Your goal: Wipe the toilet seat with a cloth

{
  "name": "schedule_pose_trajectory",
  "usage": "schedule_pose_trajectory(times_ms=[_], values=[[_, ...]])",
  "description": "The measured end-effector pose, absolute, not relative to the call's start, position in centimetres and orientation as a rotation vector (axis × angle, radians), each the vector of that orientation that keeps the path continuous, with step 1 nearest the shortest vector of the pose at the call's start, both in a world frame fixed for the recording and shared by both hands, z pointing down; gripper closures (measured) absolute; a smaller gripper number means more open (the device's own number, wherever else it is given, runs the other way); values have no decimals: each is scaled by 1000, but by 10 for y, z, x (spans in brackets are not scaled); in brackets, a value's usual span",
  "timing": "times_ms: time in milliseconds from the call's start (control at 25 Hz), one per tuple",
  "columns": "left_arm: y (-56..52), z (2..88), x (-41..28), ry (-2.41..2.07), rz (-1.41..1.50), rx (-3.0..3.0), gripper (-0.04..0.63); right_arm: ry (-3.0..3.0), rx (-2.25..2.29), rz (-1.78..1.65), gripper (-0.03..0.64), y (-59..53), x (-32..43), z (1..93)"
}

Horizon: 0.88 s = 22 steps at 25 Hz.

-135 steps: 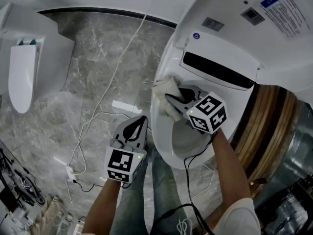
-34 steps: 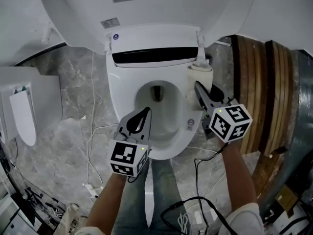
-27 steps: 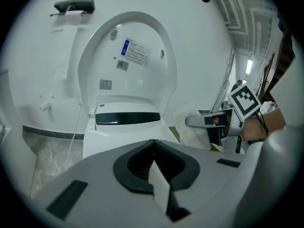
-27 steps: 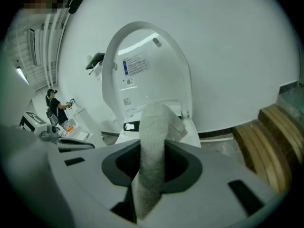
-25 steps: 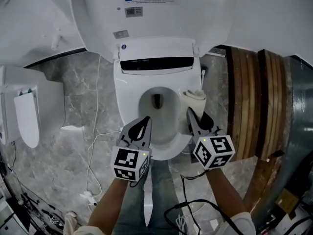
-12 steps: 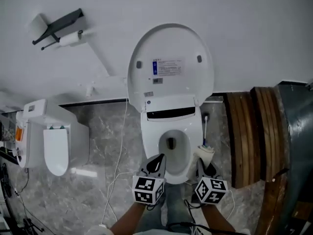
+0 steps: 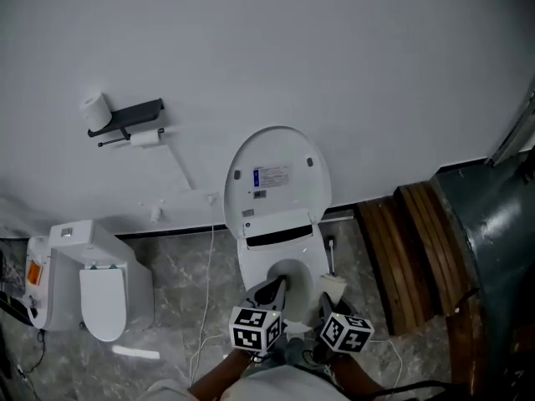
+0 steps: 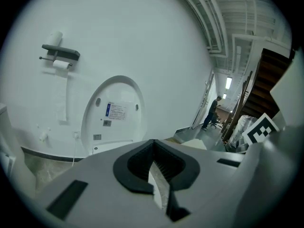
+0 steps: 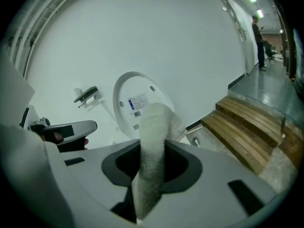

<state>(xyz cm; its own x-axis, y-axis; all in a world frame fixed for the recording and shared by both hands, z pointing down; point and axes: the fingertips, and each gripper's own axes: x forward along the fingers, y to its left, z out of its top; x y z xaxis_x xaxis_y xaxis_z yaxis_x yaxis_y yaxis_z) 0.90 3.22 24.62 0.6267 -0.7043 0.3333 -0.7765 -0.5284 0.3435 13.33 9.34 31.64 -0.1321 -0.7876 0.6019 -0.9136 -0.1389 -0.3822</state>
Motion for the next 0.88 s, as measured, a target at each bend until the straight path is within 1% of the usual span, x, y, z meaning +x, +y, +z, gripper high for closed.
schedule_pose_trajectory(times_ms=[160,320,880], values=[[42,227,8,-1165,217,2447,584,-1966,1966,1090,517,92,124,300],[48,226,6,-1167,187,2438,584,-1973,1966,1000,517,97,119,287],[64,229,-9,-1244,178,2389,584,-2024,1862,930,517,118,105,287]])
